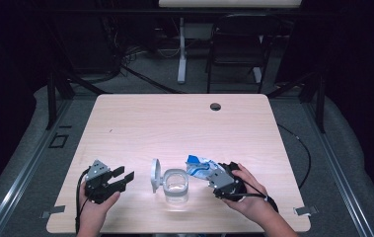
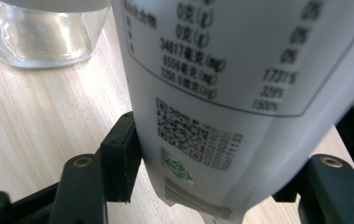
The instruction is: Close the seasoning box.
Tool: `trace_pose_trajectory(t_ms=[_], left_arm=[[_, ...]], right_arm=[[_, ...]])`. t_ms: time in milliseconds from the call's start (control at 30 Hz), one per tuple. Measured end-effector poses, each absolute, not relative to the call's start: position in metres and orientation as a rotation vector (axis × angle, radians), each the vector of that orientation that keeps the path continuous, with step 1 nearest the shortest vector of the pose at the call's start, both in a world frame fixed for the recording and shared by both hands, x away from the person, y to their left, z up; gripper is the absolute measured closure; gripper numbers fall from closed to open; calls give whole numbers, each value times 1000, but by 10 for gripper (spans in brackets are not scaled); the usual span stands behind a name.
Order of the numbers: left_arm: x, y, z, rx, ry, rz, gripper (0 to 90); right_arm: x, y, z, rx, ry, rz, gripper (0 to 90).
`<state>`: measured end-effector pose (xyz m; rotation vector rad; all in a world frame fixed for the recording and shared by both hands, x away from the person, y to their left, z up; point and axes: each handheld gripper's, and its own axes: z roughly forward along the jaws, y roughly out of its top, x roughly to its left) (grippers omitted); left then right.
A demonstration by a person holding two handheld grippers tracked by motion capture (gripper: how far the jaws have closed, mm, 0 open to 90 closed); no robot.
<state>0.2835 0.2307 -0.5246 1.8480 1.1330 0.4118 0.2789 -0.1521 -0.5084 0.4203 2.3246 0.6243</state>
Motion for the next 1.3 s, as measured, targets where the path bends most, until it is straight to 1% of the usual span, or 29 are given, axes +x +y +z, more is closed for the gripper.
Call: trace_pose_trajectory(t_ms=[900, 1300], left_arm=[[284, 234, -525, 1840, 1142, 416, 525], [285, 236, -524, 1848, 1145, 410, 525]], right_arm=[[282, -145, -511, 310, 2314, 448, 389], [283, -141, -512, 302, 2302, 421, 389]])
